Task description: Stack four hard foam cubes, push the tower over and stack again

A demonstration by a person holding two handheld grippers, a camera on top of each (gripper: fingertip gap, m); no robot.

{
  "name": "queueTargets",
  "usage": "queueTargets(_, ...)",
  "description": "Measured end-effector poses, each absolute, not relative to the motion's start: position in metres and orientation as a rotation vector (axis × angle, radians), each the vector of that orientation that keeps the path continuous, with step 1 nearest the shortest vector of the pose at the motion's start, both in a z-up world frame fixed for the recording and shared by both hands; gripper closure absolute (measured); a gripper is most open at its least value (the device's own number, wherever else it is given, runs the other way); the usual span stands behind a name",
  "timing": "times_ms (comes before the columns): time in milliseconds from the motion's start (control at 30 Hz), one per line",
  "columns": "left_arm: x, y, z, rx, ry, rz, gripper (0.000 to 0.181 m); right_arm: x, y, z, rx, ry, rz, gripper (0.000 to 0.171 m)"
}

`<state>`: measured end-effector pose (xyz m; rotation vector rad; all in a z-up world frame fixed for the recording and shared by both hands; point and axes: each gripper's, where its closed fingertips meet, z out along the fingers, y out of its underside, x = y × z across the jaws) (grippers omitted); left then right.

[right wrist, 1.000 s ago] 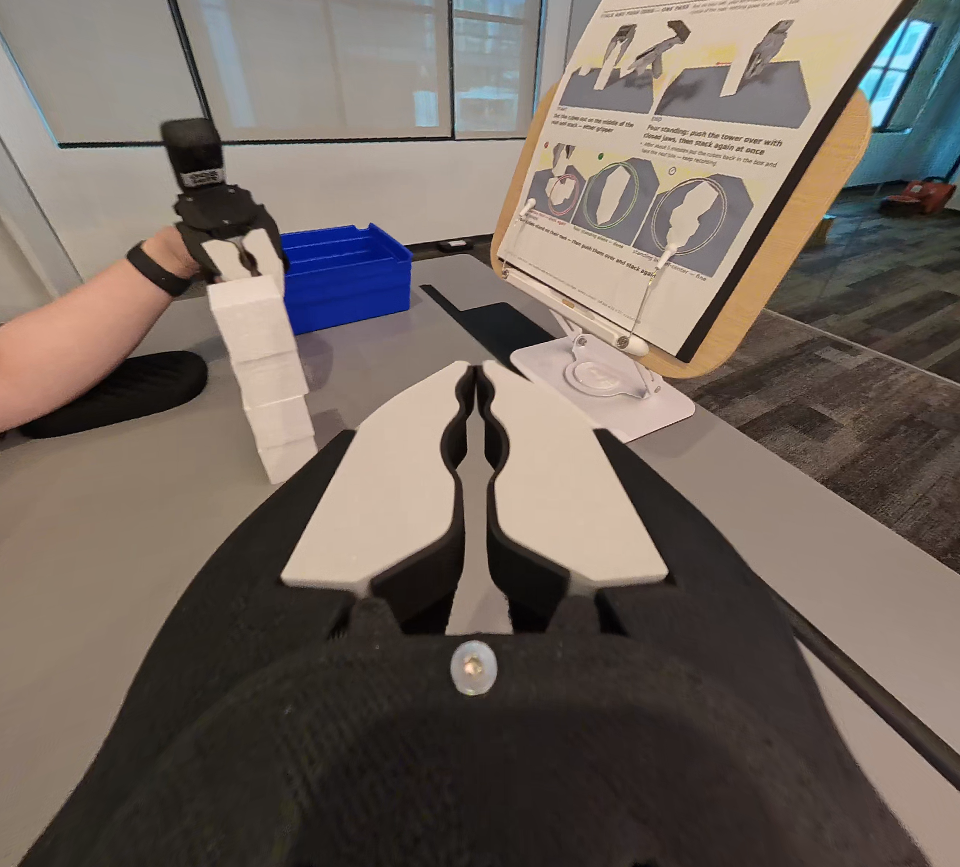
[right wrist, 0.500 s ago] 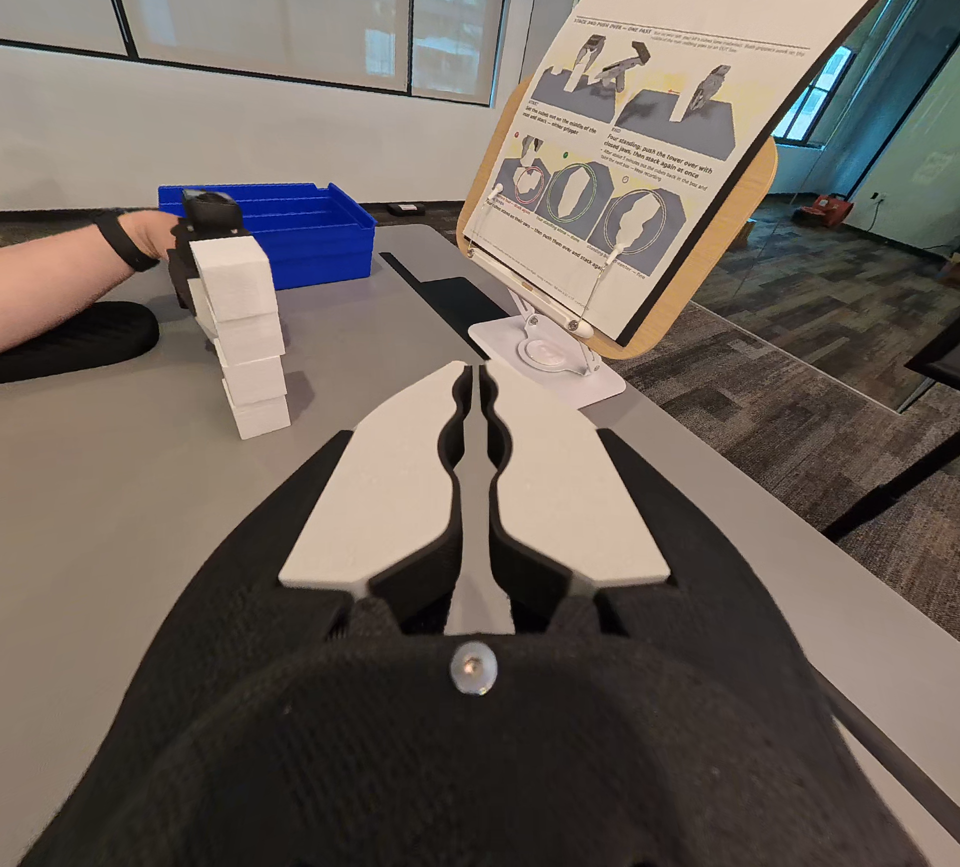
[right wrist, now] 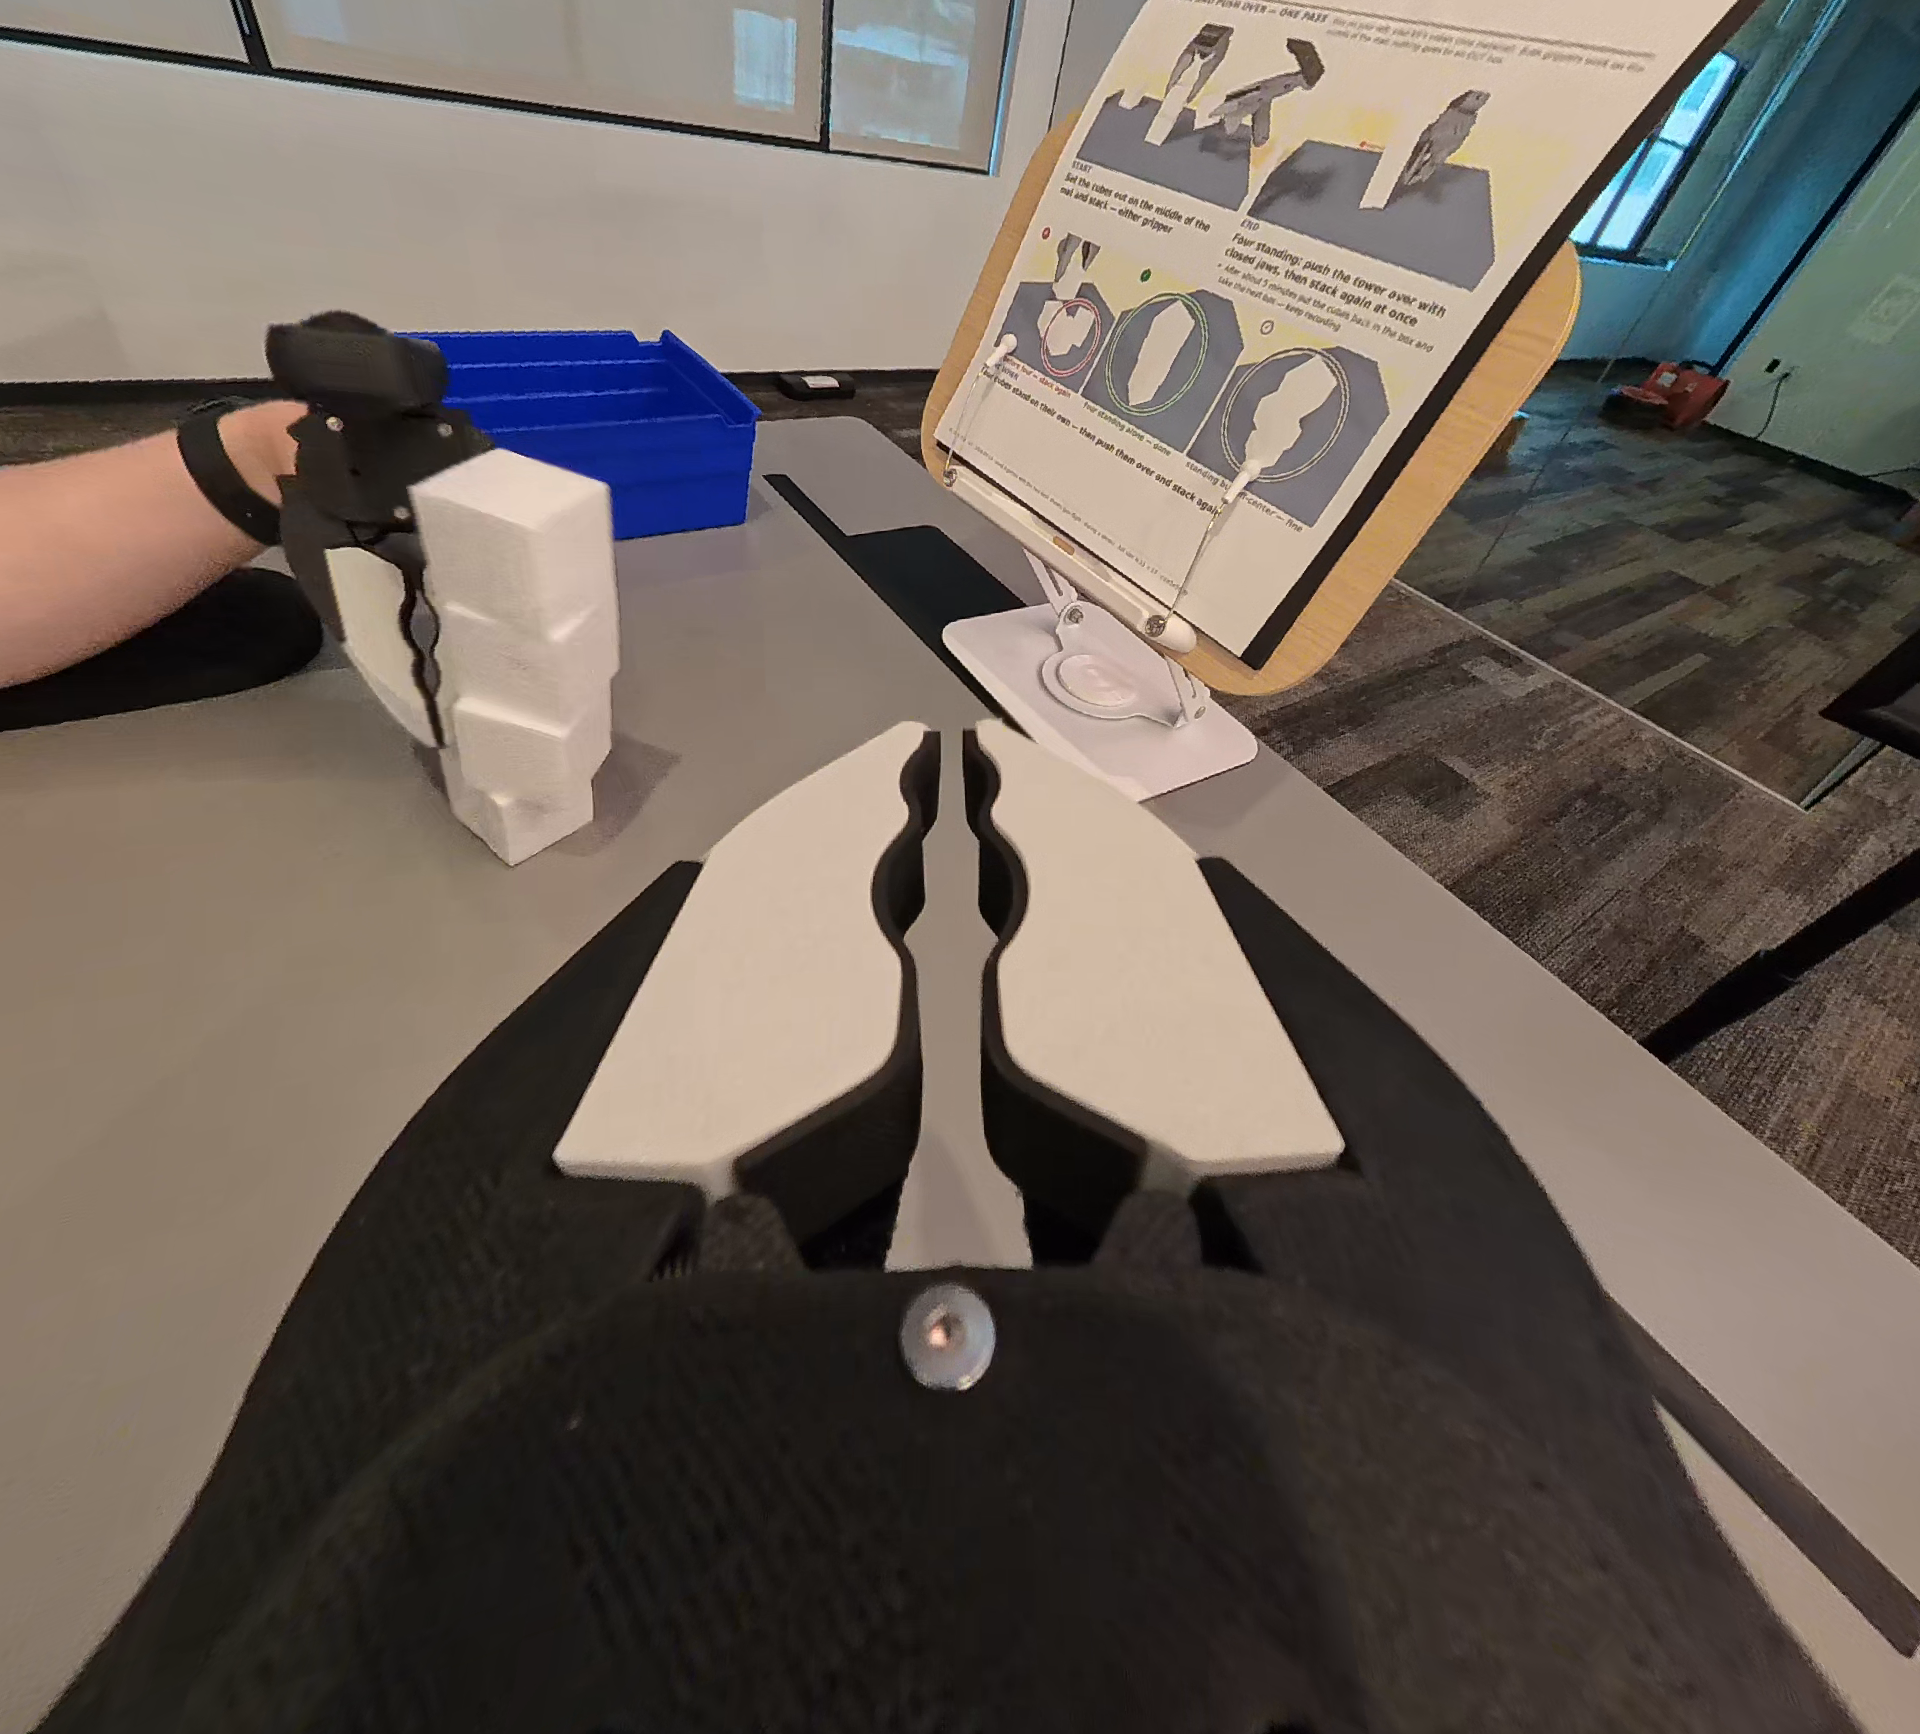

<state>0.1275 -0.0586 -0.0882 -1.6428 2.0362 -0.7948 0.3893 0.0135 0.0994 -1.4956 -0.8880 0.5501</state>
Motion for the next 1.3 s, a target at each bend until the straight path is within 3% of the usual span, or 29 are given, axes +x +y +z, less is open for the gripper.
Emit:
queueTargets(167, 0.156, -0.045, -0.079, -1.606, 1.877, -0.935, 0.181, 0.395, 0.014, 0.095, -1.517, -0.88, 0.536, 0.166)
queueTargets(633, 0.1, -0.018, -0.014, -1.529, 1.606, -0.854, 0.181, 0.406, 0.025, 0.082, -1.56, -0.844, 0.519, 0.163)
queueTargets(767, 0.082, -0.007, 0.014, -1.501, 1.474, -0.844, 0.181, 0.413, 0.039, 0.07, -1.599, -0.789, 0.523, 0.156)
queueTargets(833, 0.073, -0.004, 0.03, -1.47, 1.401, -0.848, 0.18, 0.421, 0.055, 0.06, -1.63, -0.714, 0.497, 0.145)
queueTargets(900, 0.063, 0.0, 0.047, -1.444, 1.318, -0.857, 0.172, 0.432, 0.079, 0.05, -1.671, -0.583, 0.457, 0.131)
queueTargets(1100, 0.038, 0.016, 0.091, -1.356, 1.045, -0.854, 0.129, 0.432, 0.145, 0.004, -1.681, -0.195, 0.359, 0.119)
queueTargets(1200, 0.031, 0.021, 0.097, -1.348, 1.003, -0.807, 0.111, 0.41, 0.164, -0.037, -1.768, -0.212, 0.292, 0.115)
queueTargets(1300, 0.028, 0.023, 0.104, -1.338, 0.97, -0.809, 0.102, 0.403, 0.178, -0.071, -1.889, -0.279, 0.134, 0.1)
